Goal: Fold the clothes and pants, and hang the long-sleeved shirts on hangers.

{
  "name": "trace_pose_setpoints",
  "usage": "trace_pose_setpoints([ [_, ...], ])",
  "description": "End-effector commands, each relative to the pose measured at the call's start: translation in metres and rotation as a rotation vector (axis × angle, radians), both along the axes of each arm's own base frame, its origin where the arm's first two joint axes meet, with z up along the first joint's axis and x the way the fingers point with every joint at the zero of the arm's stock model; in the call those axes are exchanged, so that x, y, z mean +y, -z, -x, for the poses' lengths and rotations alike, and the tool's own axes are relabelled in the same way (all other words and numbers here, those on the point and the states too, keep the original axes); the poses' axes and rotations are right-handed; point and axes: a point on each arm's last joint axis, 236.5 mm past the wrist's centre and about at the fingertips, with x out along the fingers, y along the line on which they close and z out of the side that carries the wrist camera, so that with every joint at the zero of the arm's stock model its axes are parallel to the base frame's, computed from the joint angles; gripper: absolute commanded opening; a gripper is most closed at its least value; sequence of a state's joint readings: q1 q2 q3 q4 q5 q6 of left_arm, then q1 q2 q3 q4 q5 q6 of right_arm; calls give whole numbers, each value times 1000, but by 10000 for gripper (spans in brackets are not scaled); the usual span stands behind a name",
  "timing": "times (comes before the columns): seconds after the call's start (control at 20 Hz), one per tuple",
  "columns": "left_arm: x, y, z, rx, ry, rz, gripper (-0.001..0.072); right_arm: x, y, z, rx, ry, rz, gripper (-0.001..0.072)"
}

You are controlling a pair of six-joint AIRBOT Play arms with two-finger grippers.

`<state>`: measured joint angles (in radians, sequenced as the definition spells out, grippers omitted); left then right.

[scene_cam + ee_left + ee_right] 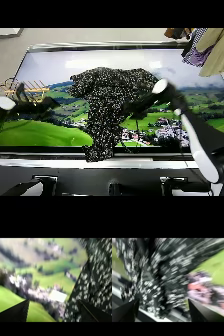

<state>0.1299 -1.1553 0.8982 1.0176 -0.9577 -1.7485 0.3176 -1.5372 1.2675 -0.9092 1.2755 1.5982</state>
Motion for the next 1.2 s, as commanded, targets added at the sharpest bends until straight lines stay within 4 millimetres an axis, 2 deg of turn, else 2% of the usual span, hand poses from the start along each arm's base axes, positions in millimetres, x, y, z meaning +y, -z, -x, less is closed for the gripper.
trace_pose_setpoints([
  [0.0, -18, 29, 30, 37, -15, 85, 720, 48, 31, 45, 31, -36, -26, 663],
  [0.15, -17, 31, 29, 31, -19, 80, 720, 69, 38, 51, 69, 20, -78, 662],
  [0.25, -17, 32, 29, 32, -21, 80, 720, 87, 32, 51, 118, 49, -171, 654],
  [0.35, -17, 34, 29, 39, -21, 81, 720, 94, 36, 52, 156, 69, -202, 613],
  [0.4, -17, 35, 29, 43, -21, 81, 720, 94, 41, 52, 166, 72, -197, 569],
  [0.45, -18, 36, 30, 47, -20, 83, 720, 94, 44, 53, 177, 70, -193, 449],
  [0.5, -19, 37, 30, 49, -18, 85, 720, 94, 44, 55, 182, 68, -192, 285],
  [0.55, -21, 38, 30, 52, -11, 85, 720, 94, 41, 56, 185, 64, -195, 84],
  [0.6, -25, 39, 32, 58, 0, 86, 720, 93, 36, 56, 176, 58, -199, 22],
  [0.7, -42, 45, 36, 78, 41, 96, 720, 81, 19, 49, 141, 76, -187, 22],
  [0.8, -66, 54, 43, 110, 103, 101, 720, 56, 5, 44, 96, 86, -126, 23],
  [0.85, -76, 60, 48, 128, 133, 101, 720, 41, 2, 44, 84, 84, -85, 87],
  [0.9, -86, 65, 51, 140, 155, 102, 720, 29, 2, 47, 79, 70, -43, 275],
  [1.0, -99, 69, 50, 141, 162, 116, 720, 16, 10, 59, 100, 18, 15, 431],
  [1.05, -102, 69, 48, 134, 154, 125, 720, 19, 13, 64, 106, -7, 12, 528],
  [1.15, -105, 66, 43, 121, 134, 143, 720, 31, 26, 78, 147, -30, -5, 559],
])
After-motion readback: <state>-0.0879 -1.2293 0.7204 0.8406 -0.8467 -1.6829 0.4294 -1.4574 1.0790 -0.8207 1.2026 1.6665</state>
